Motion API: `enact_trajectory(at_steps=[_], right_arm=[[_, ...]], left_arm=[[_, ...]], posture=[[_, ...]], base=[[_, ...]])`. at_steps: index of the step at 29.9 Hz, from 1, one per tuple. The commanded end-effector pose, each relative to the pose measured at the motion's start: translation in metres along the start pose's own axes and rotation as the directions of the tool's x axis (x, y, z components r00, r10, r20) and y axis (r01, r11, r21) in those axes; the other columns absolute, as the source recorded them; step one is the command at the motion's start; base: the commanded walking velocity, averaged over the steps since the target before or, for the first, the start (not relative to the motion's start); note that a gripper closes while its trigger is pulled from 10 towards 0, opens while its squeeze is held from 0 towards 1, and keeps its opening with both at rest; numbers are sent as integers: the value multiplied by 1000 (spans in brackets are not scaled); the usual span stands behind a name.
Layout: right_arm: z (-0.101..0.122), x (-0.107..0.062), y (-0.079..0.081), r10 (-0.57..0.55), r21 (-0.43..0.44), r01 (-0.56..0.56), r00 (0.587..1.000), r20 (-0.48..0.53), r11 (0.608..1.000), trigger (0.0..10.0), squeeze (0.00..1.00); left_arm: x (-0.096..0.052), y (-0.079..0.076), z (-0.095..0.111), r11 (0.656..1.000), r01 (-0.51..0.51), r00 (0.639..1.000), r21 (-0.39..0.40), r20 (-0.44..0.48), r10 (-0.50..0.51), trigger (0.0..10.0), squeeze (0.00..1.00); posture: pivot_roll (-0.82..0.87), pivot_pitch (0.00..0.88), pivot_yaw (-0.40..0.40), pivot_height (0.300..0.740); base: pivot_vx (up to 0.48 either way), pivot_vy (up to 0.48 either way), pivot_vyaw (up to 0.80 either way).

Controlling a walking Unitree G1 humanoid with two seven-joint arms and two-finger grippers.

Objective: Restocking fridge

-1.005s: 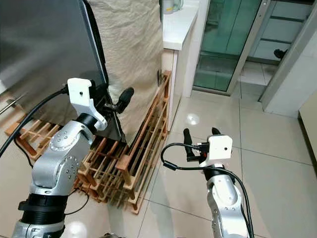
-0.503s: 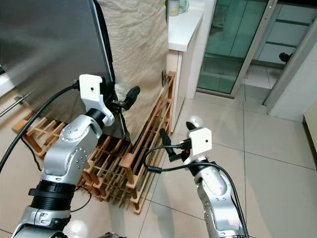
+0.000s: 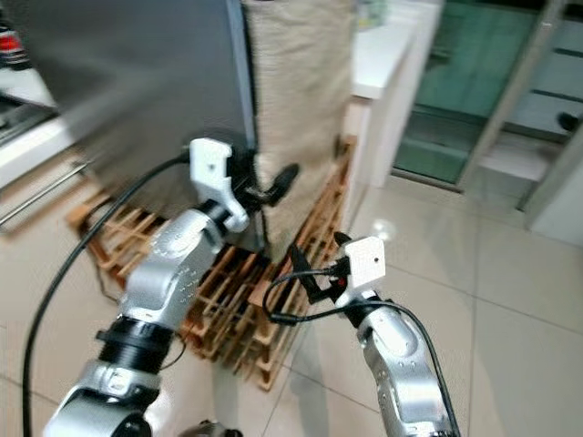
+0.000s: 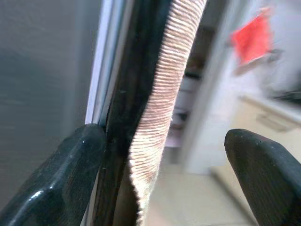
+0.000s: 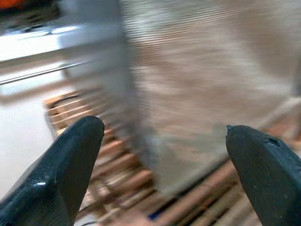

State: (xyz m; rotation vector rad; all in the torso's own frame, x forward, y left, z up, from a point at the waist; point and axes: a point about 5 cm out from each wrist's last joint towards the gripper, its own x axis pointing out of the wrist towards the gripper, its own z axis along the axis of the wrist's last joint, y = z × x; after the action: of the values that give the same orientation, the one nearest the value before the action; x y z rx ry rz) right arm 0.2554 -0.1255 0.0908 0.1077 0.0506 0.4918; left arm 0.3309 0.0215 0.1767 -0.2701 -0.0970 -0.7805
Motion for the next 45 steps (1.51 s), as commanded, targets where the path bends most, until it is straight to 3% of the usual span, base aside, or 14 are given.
enact_trajectory(at_steps=[1, 6, 10, 17, 20, 22, 24, 27, 28, 29, 35, 37, 40, 45], right_arm=[[5, 0, 2, 15, 8, -15, 1000, 15, 1000, 10000, 0], [3, -8, 2, -3, 24, 3, 1000, 1, 1000, 10000, 0], [1, -14, 2, -12, 29, 12, 1000, -11, 1000, 10000, 0], [0, -18, -3, -52, 31, 52, 998, -25, 998, 10000, 0], [-4, -17, -6, -63, 49, 65, 997, -42, 997, 10000, 0], [-6, -17, -7, -63, 59, 66, 997, -53, 996, 10000, 0], [-7, -17, -7, -60, 58, 63, 997, -56, 996, 10000, 0], [-9, -16, -6, -36, 59, 41, 997, -71, 997, 10000, 0], [-10, -14, -6, -24, 60, 29, 997, -74, 998, 10000, 0], [-10, -14, -6, -24, 60, 29, 997, -74, 998, 10000, 0], [-9, -8, -3, 11, 56, -7, 997, -71, 998, 10000, 0], [-10, -7, -3, 19, 56, -15, 997, -74, 998, 10000, 0], [-11, -6, -2, 39, 53, -35, 996, -82, 998, 10000, 0], [-11, -2, -2, 54, 48, -50, 995, -83, 998, 10000, 0]], left_arm=[[24, -46, 1, 969, 247, 969, 4, -4, -247, 10000, 0], [36, -78, 7, 915, 404, 914, -17, 39, -403, 10000, 0], [40, -83, 11, 903, 428, 903, -34, 64, -425, 10000, 0], [12, -25, 22, 974, 225, 972, -7, 70, -224, 10000, 0], [-21, 31, 27, 999, 11, 998, 47, 61, -14, 10000, 0], [-48, 66, 38, 988, -136, 988, 70, 86, 130, 10000, 0], [-55, 74, 42, 982, -169, 982, 84, 95, 161, 10000, 0], [-91, 99, 63, 951, -279, 956, 134, 138, 261, 10000, 0], [-116, 111, 68, 928, -334, 940, 164, 135, 314, 10000, 0], [-116, 111, 68, 928, -334, 940, 164, 135, 314, 10000, 0], [-184, 125, 48, 873, -443, 895, 206, 39, 445, 10000, 0], [-202, 120, 35, 876, -439, 894, 201, -3, 448, 10000, 0], [-226, 98, 5, 940, -310, 929, 145, -165, 332, 10000, 0], [-248, 90, -20, 939, -312, 898, 146, -276, 342, 10000, 0]], posture=[[-192, 0, 54, 740], [-228, 0, 68, 740], [-234, 0, 70, 740], [-216, 0, 65, 740], [-188, 0, 54, 740], [-168, 0, 43, 740], [-163, 0, 40, 740], [-132, 0, 27, 740], [-115, 0, 22, 740], [-115, 0, 22, 740], [-77, 0, 9, 740], [-70, 0, 2, 740], [-61, 0, -6, 740], [-60, 0, -11, 740]], base=[[0, 0, 0], [0, 0, 0], [0, 0, 0], [0, 0, 0], [0, 0, 0], [0, 0, 0], [0, 0, 0], [0, 0, 0], [0, 0, 0], [0, 0, 0], [0, 0, 208], [0, 0, 794], [0, 0, 785], [0, 0, 777]])
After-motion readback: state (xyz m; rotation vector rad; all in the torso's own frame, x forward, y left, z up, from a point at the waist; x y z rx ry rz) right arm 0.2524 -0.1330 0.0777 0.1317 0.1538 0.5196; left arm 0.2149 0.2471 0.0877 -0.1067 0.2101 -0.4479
